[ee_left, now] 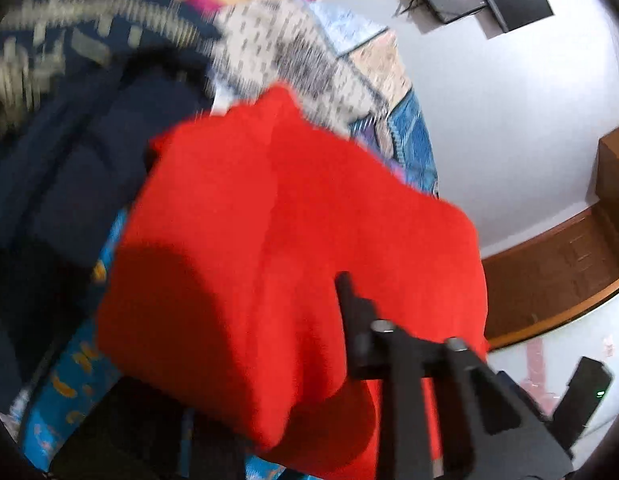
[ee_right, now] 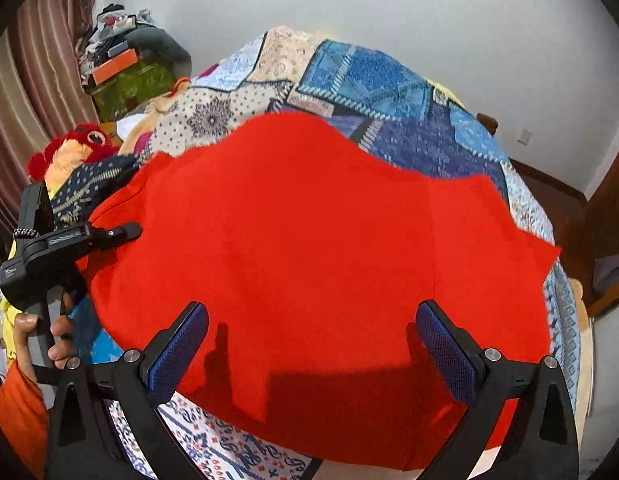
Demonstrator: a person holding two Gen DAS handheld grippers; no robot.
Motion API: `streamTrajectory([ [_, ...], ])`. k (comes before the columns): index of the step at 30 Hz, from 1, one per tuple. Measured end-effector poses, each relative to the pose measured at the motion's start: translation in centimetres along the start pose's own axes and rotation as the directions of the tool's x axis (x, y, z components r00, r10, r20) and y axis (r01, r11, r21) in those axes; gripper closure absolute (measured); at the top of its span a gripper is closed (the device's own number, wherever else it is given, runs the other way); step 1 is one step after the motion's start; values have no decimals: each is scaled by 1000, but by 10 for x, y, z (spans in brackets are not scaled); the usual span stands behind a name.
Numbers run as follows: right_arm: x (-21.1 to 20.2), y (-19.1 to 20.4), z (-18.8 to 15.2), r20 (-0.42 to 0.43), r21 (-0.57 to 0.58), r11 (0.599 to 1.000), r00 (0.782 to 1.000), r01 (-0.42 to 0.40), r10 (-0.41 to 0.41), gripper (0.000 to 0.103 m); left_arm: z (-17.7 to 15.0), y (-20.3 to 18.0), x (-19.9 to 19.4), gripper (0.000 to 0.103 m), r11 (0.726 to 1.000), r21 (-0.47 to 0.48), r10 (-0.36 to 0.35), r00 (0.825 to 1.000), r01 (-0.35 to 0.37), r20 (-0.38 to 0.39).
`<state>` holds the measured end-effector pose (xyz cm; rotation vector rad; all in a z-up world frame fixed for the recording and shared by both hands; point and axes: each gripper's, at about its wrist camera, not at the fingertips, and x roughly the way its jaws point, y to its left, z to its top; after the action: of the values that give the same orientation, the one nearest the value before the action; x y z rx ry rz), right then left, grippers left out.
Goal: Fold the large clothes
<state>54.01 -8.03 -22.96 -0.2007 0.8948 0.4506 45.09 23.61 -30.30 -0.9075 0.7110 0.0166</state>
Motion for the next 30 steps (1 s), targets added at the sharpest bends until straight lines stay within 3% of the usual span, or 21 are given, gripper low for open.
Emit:
streamTrajectory([
  [5,-13,8,11,35,-3,1000,999,-13,13,0,10,-29,-41,94,996,89,16,991,-28,133],
  [11,-7,32,17,53,13,995,994,-97,96,0,17,-65,-100,95,982,176,18,956,-73,294],
  [15,30,62,10,-45,6,987,986,-163,163,0,13,-95,-114,95,939,284,85,929,-197,361],
  [17,51,75,2,-102,-4,986,981,-166,165,0,11,-109,-110,95,916,332,97,927,-226,363],
  [20,55,90,-7,-86,-102,988,991,-114,105,0,0,-127,-95,95,878,402,113,929,-259,352],
  [22,53,92,-8,-122,-160,978,986,-134,116,0,-6,-142,-85,95,848,448,123,927,-283,354],
  [26,22,53,-19,-113,-71,974,972,-214,205,0,-17,-179,-75,95,817,524,70,943,-241,326],
  [28,1,16,-29,-74,19,979,976,-203,204,0,-26,-205,-69,95,787,575,42,949,-225,314],
  [30,-22,-29,-42,-33,124,974,981,-188,193,0,-42,-236,-59,96,739,640,14,955,-210,297],
])
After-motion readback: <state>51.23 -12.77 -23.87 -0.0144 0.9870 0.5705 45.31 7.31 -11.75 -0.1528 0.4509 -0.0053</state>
